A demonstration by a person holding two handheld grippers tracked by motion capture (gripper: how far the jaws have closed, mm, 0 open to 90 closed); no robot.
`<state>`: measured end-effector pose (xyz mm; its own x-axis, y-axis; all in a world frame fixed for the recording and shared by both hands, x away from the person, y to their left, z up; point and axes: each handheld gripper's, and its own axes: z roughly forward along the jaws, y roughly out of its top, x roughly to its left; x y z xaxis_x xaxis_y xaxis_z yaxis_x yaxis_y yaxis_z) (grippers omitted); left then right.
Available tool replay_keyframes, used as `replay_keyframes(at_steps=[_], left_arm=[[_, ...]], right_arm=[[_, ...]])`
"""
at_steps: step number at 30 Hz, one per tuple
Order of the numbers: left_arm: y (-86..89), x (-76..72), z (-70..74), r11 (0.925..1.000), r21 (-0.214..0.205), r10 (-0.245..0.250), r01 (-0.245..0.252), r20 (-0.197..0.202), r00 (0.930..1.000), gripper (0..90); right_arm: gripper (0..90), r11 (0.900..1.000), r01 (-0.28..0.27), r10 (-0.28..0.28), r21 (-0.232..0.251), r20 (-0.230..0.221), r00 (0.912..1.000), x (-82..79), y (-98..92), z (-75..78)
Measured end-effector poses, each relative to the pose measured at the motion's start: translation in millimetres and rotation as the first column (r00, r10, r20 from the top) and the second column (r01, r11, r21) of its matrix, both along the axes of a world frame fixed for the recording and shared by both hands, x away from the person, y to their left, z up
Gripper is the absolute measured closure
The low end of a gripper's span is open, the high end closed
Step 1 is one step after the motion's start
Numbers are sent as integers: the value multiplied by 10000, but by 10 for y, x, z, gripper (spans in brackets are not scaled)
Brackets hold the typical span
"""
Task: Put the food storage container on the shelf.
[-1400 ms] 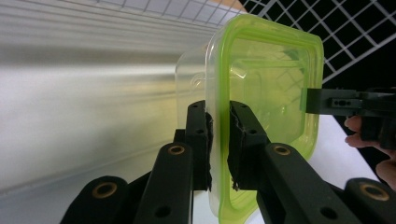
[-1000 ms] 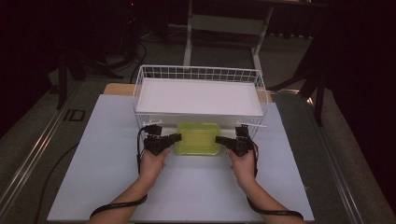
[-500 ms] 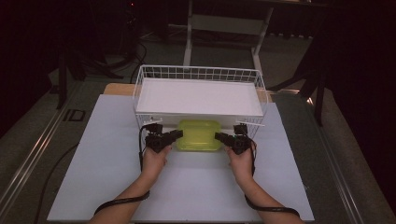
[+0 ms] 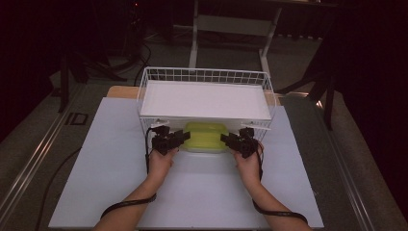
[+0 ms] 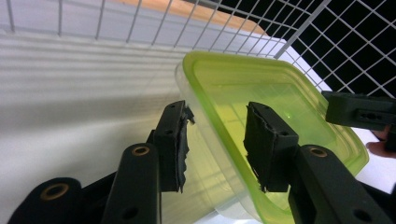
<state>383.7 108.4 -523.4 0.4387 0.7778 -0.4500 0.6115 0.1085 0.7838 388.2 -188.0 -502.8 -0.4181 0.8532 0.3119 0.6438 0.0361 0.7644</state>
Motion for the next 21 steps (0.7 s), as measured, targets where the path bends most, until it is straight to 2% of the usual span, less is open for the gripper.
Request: replay_keyframes(at_steps=[1, 2, 4, 5, 8, 9, 10, 12, 14, 15, 17, 18, 21], left_arm=[[10, -7, 17, 10000, 37, 35, -35, 55, 10000, 584], [21, -15, 34, 9999, 59, 98, -99, 97, 9999, 551], [52, -35, 66, 10000, 26, 11, -11, 175, 9998, 488], [60, -51, 81, 10000, 21, 17, -18, 218, 9998, 448], [85, -127, 127, 9997, 86, 214, -219, 483, 9986, 436], [85, -127, 127, 9997, 86, 214, -219, 483, 9986, 403], [124, -155, 139, 9997, -132, -195, 203, 540, 9983, 403], [147, -227, 155, 9992, -329, -212, 241, 863, 9960, 329], [180, -286, 171, 9980, -562, -222, 278, 977, 9950, 313], [187, -319, 175, 9972, -647, -291, 366, 1137, 9931, 265], [196, -396, 191, 9964, -483, -619, 699, 1511, 9866, 189], [199, -438, 204, 9962, -352, -735, 801, 1597, 9844, 188], [214, -566, 244, 9928, -202, -1132, 1178, 1574, 9810, 187]], right_arm=[[521, 10000, 5, -5, -39, 7, 10000, -17, 3, 13], [503, 9999, -70, 75, -156, 300, 9995, -31, -6, 22], [484, 9995, -173, 186, -250, 554, 9983, -65, -18, 48], [483, 9997, -171, 178, -160, 437, 9989, -94, -17, 68], [484, 9991, -402, 407, -101, 591, 9974, -170, -40, 109], [484, 9991, -402, 407, -101, 591, 9974, -170, -40, 109], [484, 9990, -432, 440, -131, 684, 9967, -218, -47, 127], [507, 9963, -725, 763, -452, 890, 9931, -335, -24, 155], [540, 9936, -983, 1025, -552, 797, 9915, -411, 12, 164], [548, 9925, -1073, 1117, -582, 781, 9907, -448, 32, 165], [609, 9901, -1254, 1303, -630, 805, 9882, -521, 67, 165], [655, 9897, -1268, 1323, -658, 871, 9874, -560, 84, 162], [847, 9887, -1348, 1394, -649, 719, 9876, -646, 134, 137]])
